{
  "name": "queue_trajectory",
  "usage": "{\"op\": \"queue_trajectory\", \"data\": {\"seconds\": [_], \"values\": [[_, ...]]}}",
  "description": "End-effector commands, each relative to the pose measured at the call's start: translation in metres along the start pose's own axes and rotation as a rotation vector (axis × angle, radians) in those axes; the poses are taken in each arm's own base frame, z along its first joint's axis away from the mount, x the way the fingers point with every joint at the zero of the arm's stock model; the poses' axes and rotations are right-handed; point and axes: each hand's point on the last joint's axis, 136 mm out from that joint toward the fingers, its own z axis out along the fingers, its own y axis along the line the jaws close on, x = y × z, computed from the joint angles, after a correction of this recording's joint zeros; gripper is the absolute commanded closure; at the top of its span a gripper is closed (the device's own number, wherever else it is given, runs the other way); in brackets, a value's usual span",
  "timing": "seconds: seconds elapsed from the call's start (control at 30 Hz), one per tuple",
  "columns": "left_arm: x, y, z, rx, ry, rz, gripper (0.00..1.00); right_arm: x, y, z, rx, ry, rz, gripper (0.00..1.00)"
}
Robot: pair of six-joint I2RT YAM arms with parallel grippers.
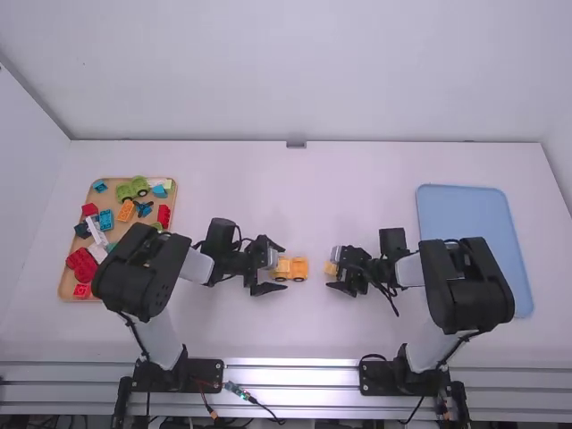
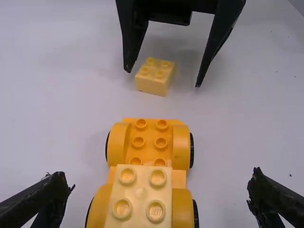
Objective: Assemble lego blocks to make yellow taxi
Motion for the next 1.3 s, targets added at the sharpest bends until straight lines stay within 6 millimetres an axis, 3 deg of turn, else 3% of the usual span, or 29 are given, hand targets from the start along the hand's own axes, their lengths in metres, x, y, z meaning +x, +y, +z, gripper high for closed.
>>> {"op": "queue_trajectory", "data": {"seconds": [0.0, 0.4, 0.53, 0.7, 1.0, 1.27], "values": [[-0.003, -0.003, 0.001, 0.021, -0.019, -0.003, 0.01, -0.002, -0.006, 0.001, 0.000, -0.006, 0.003, 0.30], [-0.003, -0.004, 0.001, 0.024, -0.021, -0.003, 0.01, 0.002, -0.009, 0.001, 0.015, 0.023, 0.030, 0.54], [-0.003, -0.004, 0.001, 0.023, -0.021, -0.004, 0.01, 0.003, -0.011, 0.001, 0.020, 0.034, 0.035, 0.67], [-0.002, -0.003, 0.001, 0.022, -0.019, -0.007, 0.01, 0.004, -0.013, -0.001, 0.029, 0.029, 0.053, 0.71], [0.005, -0.001, 0.001, 0.005, 0.020, -0.005, 0.01, -0.029, -0.015, -0.011, 0.022, -0.085, 0.026, 0.73], [0.009, 0.000, 0.014, 0.026, 0.001, 0.039, 0.01, -0.063, -0.007, -0.002, -0.019, -0.113, -0.058, 0.75]]}}
